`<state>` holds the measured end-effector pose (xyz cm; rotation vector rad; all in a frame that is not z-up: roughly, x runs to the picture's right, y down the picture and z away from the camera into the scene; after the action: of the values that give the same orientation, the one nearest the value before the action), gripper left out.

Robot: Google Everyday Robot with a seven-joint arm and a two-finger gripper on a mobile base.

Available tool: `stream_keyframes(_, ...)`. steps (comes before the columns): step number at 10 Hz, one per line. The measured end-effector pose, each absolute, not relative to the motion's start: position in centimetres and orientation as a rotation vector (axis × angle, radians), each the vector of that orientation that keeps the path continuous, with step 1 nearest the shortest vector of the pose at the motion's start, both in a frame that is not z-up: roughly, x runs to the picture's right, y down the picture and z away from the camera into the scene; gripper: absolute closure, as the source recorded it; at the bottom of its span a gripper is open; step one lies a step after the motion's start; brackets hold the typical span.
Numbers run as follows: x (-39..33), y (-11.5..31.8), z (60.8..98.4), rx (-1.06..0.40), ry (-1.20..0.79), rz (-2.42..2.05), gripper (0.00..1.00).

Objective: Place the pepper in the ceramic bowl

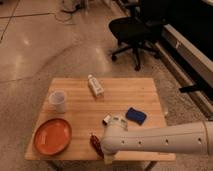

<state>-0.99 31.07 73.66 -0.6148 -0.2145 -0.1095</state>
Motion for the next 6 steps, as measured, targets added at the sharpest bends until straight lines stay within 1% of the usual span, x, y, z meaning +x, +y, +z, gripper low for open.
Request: stream_keyframes(6,-3.4,31.6,75.3,-0.598,-0.204,-0.032,0.35)
